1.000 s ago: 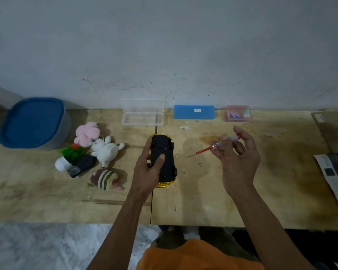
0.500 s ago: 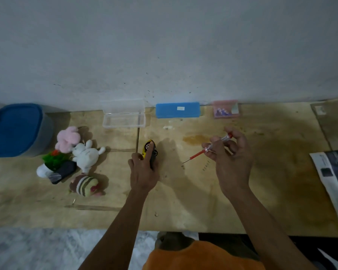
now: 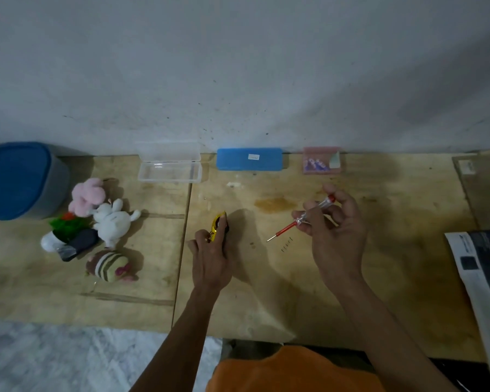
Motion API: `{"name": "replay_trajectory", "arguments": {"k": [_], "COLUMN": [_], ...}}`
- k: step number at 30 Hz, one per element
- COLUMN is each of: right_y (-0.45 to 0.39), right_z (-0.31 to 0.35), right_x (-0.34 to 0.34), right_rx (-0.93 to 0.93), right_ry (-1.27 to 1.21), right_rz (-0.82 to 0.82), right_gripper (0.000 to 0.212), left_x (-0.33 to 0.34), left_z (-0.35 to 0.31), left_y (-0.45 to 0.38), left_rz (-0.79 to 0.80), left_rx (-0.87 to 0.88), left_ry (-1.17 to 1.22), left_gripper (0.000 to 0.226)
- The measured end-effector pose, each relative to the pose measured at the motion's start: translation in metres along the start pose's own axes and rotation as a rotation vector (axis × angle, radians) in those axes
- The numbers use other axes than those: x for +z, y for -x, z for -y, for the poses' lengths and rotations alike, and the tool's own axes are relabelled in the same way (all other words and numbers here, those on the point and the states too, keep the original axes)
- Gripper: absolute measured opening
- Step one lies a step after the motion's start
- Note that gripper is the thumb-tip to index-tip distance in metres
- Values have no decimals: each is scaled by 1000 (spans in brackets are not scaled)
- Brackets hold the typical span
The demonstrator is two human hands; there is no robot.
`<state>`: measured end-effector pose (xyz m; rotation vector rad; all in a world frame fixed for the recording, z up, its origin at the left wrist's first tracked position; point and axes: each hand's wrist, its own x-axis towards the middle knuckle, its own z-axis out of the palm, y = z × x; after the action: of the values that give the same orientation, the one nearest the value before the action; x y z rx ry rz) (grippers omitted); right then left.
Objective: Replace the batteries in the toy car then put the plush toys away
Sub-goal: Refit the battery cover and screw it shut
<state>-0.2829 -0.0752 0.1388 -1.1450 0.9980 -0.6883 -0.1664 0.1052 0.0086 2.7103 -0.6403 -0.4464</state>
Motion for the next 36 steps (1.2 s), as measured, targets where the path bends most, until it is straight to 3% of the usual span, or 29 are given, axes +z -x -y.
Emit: {"name": "replay_trajectory", "arguments": {"k": [13, 19, 28, 36], "right_y": [-20, -28, -31, -20], "right_z": [-2, -10, -26, -31], "right_x": [-9, -12, -2, 43], "right_rx": [5, -13, 64, 162], "right_ry": [19, 114, 162, 103], "right_rz": [7, 18, 74, 59], "right_gripper": [35, 33, 34, 32], "left_x": [16, 36, 37, -10], "left_z": [-33, -42, -25, 9], "left_y": [2, 5, -1, -2], "left_rz": [-39, -18, 82, 72], "left_rx": [76, 14, 64, -24], "left_ry": [-105, -101, -6, 203], "left_gripper": [71, 55, 55, 59]}}
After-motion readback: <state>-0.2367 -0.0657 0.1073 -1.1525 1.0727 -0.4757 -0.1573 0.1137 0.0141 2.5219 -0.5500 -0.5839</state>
